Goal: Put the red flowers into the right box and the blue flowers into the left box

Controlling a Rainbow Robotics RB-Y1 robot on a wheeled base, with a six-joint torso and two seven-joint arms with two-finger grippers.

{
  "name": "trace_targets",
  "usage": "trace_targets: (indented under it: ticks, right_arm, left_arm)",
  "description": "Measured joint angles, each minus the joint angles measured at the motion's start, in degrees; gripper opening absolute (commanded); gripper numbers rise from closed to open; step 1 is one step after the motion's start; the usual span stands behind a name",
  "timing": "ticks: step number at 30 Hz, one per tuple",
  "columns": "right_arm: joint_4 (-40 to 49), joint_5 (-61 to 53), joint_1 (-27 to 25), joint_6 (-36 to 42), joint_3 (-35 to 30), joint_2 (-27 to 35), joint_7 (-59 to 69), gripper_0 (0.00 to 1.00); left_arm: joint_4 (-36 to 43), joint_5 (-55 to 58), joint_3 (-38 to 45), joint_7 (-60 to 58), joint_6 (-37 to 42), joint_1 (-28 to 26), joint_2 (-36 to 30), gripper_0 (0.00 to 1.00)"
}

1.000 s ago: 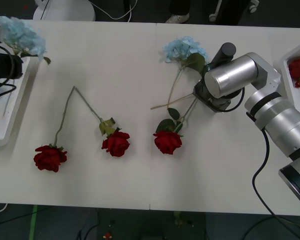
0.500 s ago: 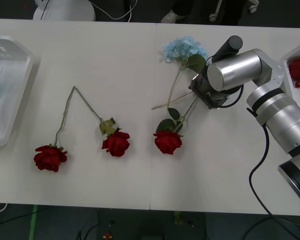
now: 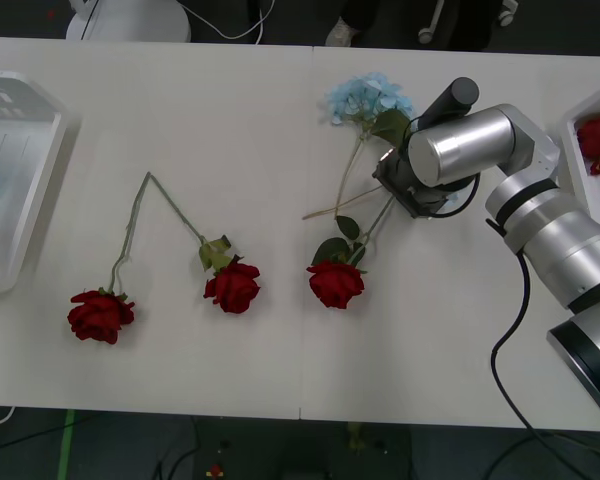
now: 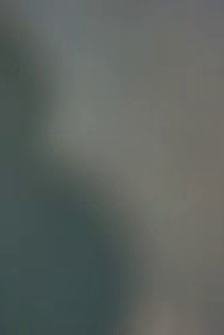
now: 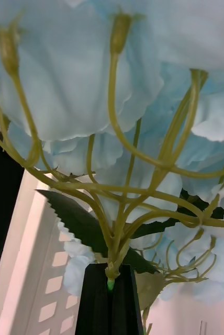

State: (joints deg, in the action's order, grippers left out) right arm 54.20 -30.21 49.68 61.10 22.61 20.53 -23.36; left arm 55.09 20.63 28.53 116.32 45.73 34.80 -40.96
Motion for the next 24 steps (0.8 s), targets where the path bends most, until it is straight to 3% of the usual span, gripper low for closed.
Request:
trace_targets:
  ticks: [2, 3, 4, 5, 6, 9, 18, 24]
  right_arm:
    - [-0.72, 0.32, 0.00, -0.34, 0.00, -0.46, 0.00, 0.81]
    - [-0.81, 0.50, 0.04, -0.34, 0.00, -0.51, 0.00, 0.65]
    - [-0.83, 0.53, 0.04, -0.36, 0.00, -0.51, 0.00, 0.54]
    - [-0.87, 0.53, 0.04, -0.39, 0.00, -0.53, 0.00, 0.47]
    - [-0.89, 0.53, 0.04, -0.42, 0.00, -0.53, 0.00, 0.30]
    - [-0.90, 0.52, 0.04, -0.47, 0.00, -0.54, 0.00, 0.00]
    - [-0.91, -0.07, 0.22, 0.39, -0.71, -0.55, 0.01, 0.00]
    - [-0.96, -3.26, 2.57, 5.80, -3.72, 0.04, 0.00, 0.00]
  left_arm:
    - [0.00, -0.09, -0.97, -0.72, -0.08, 0.00, 0.00, 0.20]
    - [0.00, -0.09, -1.39, -0.79, -0.09, 0.00, 0.00, 0.38]
    - [0.00, -0.09, -1.75, -0.79, -0.09, 0.00, 0.00, 0.45]
    - [0.00, -0.09, -2.01, -0.79, -0.09, 0.00, 0.00, 0.47]
    - [0.00, -0.09, -2.18, -0.79, -0.09, 0.00, 0.00, 0.51]
    - [0.00, -0.08, -2.23, -0.79, -0.09, 0.00, 0.00, 0.61]
    - [1.08, 5.06, -2.23, -0.80, 3.32, 0.00, 0.00, 1.00]
    - [10.09, 9.39, -2.23, -0.88, 16.94, 0.00, -0.13, 1.00]
